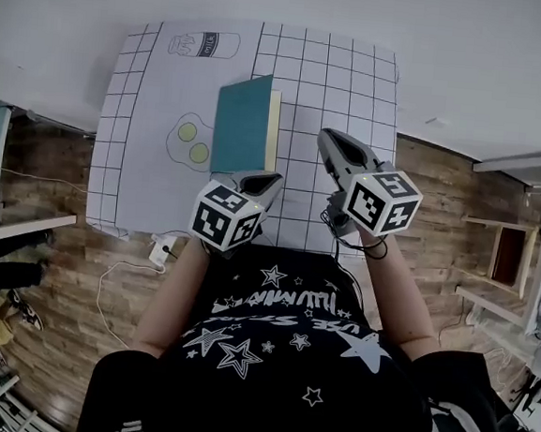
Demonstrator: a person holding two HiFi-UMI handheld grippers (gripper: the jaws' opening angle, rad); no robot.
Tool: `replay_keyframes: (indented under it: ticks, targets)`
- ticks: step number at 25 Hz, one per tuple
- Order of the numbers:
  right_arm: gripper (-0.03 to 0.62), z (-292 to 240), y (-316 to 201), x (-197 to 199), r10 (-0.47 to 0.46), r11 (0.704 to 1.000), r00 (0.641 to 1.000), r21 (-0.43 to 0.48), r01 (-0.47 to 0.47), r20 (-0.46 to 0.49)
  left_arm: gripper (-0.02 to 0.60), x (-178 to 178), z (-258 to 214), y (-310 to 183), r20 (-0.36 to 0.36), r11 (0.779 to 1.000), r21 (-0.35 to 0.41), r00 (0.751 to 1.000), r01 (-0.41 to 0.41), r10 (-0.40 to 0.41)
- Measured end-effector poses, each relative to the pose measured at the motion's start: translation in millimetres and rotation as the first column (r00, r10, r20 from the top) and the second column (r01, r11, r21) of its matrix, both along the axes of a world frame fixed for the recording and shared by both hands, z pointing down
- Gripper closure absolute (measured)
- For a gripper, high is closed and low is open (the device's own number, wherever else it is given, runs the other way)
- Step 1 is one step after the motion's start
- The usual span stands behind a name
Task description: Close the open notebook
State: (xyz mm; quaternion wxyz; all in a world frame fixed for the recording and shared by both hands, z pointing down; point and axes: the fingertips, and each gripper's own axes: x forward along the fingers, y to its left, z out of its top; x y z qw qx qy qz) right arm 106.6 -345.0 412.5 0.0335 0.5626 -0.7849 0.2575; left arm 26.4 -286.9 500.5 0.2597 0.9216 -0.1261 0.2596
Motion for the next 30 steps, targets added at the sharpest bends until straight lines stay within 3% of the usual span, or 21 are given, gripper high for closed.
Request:
replay_keyframes:
  ticks: [4, 7, 10, 12, 15, 22, 26, 30]
  targets:
    - [0.579, -0.9, 5.7, 9.5, -0.006, 1.000, 1.000, 0.007, 0.006, 0.014, 0.572, -32.9, -11.1, -31.1, 0.024, 0.980, 0.099, 0.984, 0.173, -0.176]
    - [0.579, -0.2, 8.8, 21.0, -0.012, 1.000, 1.000, 0.005, 0.012, 0.021, 0.572, -53.1, 10.3, -50.7, 0.147, 0.954, 0.118, 0.945, 0.277, -0.293]
    - [0.579, 0.3, 15.0, 33.3, -0.018, 1.000, 0.999, 0.002, 0.018, 0.034, 0.572, -48.6, 48.2, -49.6, 0.302, 0.960, 0.096, 0.912, 0.261, -0.278]
    - [0.579, -0.3, 21.4, 42.0, -0.028, 1.000, 0.999, 0.005, 0.028, 0.032, 0.572, -39.7, 63.6, -46.1, 0.356, 0.961, 0.074, 0.893, 0.268, -0.276]
    - [0.579, 3.9, 33.3, 59.6, -0.032, 0.999, 0.999, -0.002, 0.032, 0.035, 0.571, -34.9, 73.8, -46.0, 0.409, 0.945, 0.098, 0.853, 0.313, -0.325]
    - [0.579, 22.8, 58.3, 80.1, -0.112, 0.993, 0.992, -0.042, 0.114, 0.056, 0.572, -39.7, 65.6, -44.5, 0.364, 0.874, 0.113, 0.799, 0.473, -0.479]
    - [0.579, 30.9, 60.8, 75.6, -0.157, 0.985, 0.985, -0.054, 0.162, 0.076, 0.572, -33.6, 36.8, -22.9, 0.260, 0.843, 0.051, 0.808, 0.535, -0.528]
    - [0.579, 35.7, 62.6, 62.4, -0.201, 0.977, 0.974, -0.053, 0.207, 0.101, 0.572, -34.1, 18.0, 15.0, 0.195, 0.828, 0.006, 0.812, 0.560, -0.550]
